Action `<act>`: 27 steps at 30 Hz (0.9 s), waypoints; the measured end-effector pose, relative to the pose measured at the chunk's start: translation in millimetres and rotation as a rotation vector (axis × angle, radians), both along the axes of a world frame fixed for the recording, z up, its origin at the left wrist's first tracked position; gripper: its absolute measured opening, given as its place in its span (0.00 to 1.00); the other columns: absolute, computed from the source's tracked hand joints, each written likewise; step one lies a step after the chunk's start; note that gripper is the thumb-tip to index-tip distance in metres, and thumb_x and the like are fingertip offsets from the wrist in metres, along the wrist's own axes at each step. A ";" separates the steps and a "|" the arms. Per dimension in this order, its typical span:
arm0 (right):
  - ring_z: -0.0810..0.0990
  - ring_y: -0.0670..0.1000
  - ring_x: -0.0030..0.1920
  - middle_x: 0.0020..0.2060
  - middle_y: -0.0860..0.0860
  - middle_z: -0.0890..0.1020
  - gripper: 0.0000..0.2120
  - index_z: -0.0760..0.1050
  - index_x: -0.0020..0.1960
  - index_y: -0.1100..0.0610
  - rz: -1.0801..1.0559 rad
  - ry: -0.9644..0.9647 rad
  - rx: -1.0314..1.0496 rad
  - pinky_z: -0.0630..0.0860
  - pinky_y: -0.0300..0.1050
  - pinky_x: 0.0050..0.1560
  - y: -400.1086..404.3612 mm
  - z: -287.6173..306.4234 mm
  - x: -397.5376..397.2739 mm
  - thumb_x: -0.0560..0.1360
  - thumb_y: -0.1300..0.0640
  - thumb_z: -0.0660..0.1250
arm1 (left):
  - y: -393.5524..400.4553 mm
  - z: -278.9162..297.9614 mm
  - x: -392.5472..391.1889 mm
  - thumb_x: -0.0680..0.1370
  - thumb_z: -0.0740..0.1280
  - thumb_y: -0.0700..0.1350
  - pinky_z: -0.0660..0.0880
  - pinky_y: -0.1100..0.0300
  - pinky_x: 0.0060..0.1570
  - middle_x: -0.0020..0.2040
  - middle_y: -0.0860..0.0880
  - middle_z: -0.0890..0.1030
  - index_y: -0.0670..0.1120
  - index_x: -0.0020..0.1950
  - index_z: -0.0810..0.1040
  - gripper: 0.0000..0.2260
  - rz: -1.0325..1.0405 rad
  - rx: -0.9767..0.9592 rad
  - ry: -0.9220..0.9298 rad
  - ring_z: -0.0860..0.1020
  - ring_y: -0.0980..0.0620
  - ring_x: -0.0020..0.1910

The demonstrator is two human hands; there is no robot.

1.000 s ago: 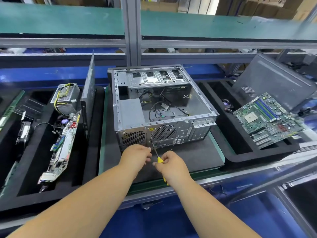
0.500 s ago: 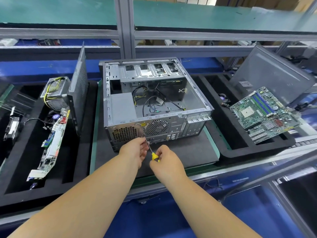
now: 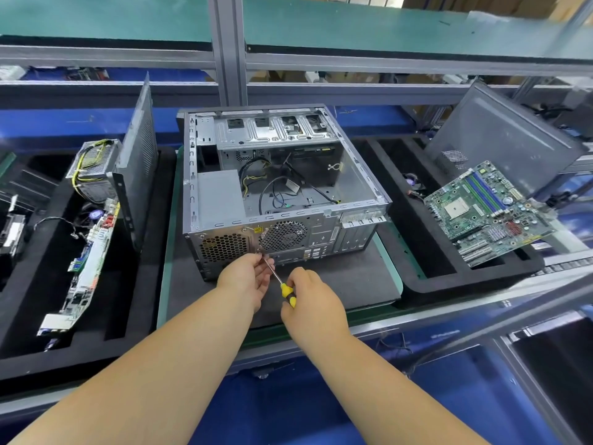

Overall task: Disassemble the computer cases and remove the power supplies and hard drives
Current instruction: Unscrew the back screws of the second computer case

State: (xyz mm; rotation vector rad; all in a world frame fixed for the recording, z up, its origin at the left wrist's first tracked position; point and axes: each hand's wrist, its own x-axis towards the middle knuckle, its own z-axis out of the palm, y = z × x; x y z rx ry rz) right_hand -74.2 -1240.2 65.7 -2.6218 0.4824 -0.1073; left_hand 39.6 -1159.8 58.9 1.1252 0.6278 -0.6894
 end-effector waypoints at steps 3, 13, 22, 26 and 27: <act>0.71 0.50 0.40 0.45 0.45 0.71 0.11 0.64 0.48 0.48 -0.043 0.009 0.041 0.65 0.44 0.36 -7.6 -2.1 -4.5 0.75 0.55 0.67 | -0.5 -0.9 -0.6 0.81 0.63 0.43 0.74 0.67 0.32 0.39 0.49 0.83 0.43 0.45 0.79 0.08 0.019 -0.002 -0.003 0.80 0.56 0.39; 0.75 0.46 0.39 0.47 0.47 0.76 0.05 0.70 0.51 0.47 -0.217 0.012 0.477 0.69 0.42 0.37 -39.8 -7.6 -6.5 0.78 0.56 0.64 | -4.7 -7.9 -3.6 0.82 0.62 0.42 0.73 0.69 0.27 0.39 0.48 0.82 0.42 0.44 0.79 0.10 0.087 -0.012 -0.011 0.78 0.56 0.35; 0.73 0.48 0.35 0.38 0.46 0.77 0.05 0.72 0.46 0.48 -0.185 -0.043 0.611 0.71 0.45 0.34 -45.3 -5.5 1.1 0.74 0.57 0.65 | -17.6 0.6 -23.8 0.81 0.61 0.42 0.68 0.62 0.34 0.30 0.50 0.77 0.43 0.40 0.77 0.11 -0.218 -0.031 -0.055 0.71 0.54 0.31; 0.77 0.44 0.37 0.36 0.46 0.81 0.04 0.76 0.43 0.50 -0.251 -0.130 0.630 0.72 0.40 0.35 -59.0 -1.1 2.2 0.75 0.52 0.71 | -33.5 11.7 -32.2 0.80 0.64 0.41 0.70 0.61 0.35 0.31 0.50 0.77 0.43 0.41 0.79 0.08 -0.409 -0.027 -0.161 0.73 0.54 0.31; 0.78 0.42 0.38 0.36 0.45 0.81 0.04 0.77 0.43 0.48 -0.262 -0.144 0.635 0.72 0.37 0.35 -64.5 0.1 1.2 0.74 0.52 0.71 | -38.2 14.3 -33.6 0.79 0.64 0.41 0.71 0.62 0.34 0.30 0.50 0.77 0.43 0.42 0.79 0.07 -0.419 -0.017 -0.183 0.73 0.54 0.31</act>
